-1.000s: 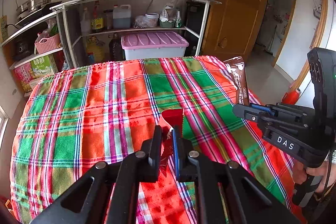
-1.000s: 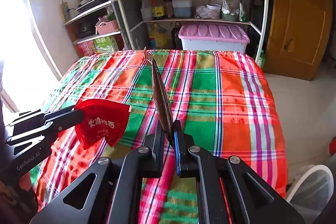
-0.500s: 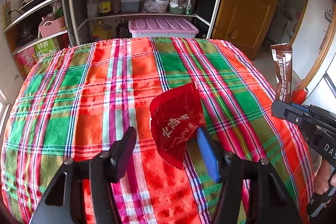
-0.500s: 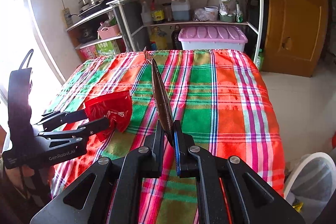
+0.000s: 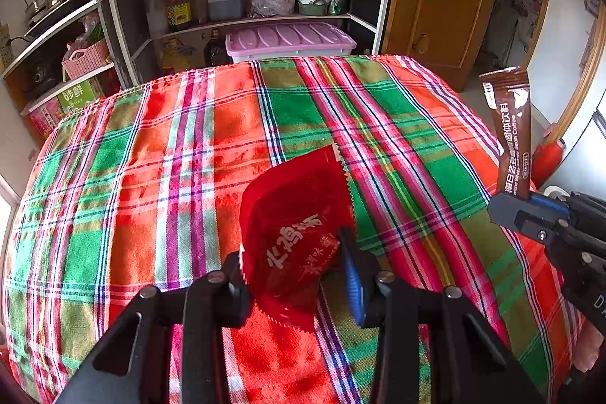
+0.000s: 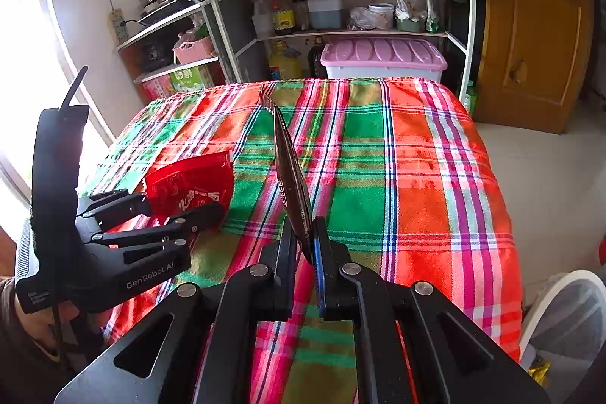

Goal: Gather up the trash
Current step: 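Carry the red bag and brown wrapper over the white bin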

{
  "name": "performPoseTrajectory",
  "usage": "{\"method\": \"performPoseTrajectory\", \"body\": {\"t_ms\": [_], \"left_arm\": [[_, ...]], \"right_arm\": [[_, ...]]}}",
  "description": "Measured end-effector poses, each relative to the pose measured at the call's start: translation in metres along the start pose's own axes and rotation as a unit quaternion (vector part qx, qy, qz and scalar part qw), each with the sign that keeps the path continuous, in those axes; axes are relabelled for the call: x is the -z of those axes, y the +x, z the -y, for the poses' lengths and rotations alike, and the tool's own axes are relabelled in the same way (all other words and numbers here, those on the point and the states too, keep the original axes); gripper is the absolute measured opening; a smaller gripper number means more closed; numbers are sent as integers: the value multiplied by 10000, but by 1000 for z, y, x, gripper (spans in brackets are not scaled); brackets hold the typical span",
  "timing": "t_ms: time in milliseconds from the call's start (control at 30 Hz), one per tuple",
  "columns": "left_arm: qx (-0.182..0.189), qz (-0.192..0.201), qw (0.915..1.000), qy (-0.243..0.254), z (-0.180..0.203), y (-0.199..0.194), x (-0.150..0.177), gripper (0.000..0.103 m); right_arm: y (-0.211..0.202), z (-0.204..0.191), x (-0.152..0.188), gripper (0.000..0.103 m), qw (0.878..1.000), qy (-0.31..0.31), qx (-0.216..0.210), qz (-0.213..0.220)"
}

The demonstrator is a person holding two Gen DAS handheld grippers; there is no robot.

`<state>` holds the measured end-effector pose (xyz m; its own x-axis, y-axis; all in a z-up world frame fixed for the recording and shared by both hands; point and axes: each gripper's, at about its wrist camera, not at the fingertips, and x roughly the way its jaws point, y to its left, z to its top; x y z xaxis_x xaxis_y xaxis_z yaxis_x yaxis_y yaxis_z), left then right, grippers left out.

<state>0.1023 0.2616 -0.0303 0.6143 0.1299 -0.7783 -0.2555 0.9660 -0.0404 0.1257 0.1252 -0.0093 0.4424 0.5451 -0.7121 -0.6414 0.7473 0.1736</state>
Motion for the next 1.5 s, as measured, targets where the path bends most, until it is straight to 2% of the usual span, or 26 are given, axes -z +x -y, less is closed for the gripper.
{"method": "performPoseTrajectory", "body": {"t_ms": [133, 367, 733, 1100, 1300, 1500], "left_arm": [[-98, 48, 9999, 129, 3, -4, 1, 34], [75, 288, 9994, 189, 14, -31, -1, 33], [413, 709, 9952, 539, 65, -81, -1, 34], [927, 809, 9869, 1042, 144, -98, 5, 34], [1240, 805, 9796, 1362, 196, -99, 7, 34], [1546, 644, 9728, 1602, 246, -91, 11, 34]], "right_arm": [[3, 0, 1, 8, 10000, 4, 15, -40], [-5, -1, 5, 8, 10000, 30, 22, 24], [-56, 14, 22, 8, 9988, 265, 217, 359], [-119, 62, 54, 8, 9931, 688, 688, 657], [-152, 102, 77, 8, 9856, 987, 1157, 740], [-183, 141, 101, 8, 9764, 1272, 1602, 701]]}}
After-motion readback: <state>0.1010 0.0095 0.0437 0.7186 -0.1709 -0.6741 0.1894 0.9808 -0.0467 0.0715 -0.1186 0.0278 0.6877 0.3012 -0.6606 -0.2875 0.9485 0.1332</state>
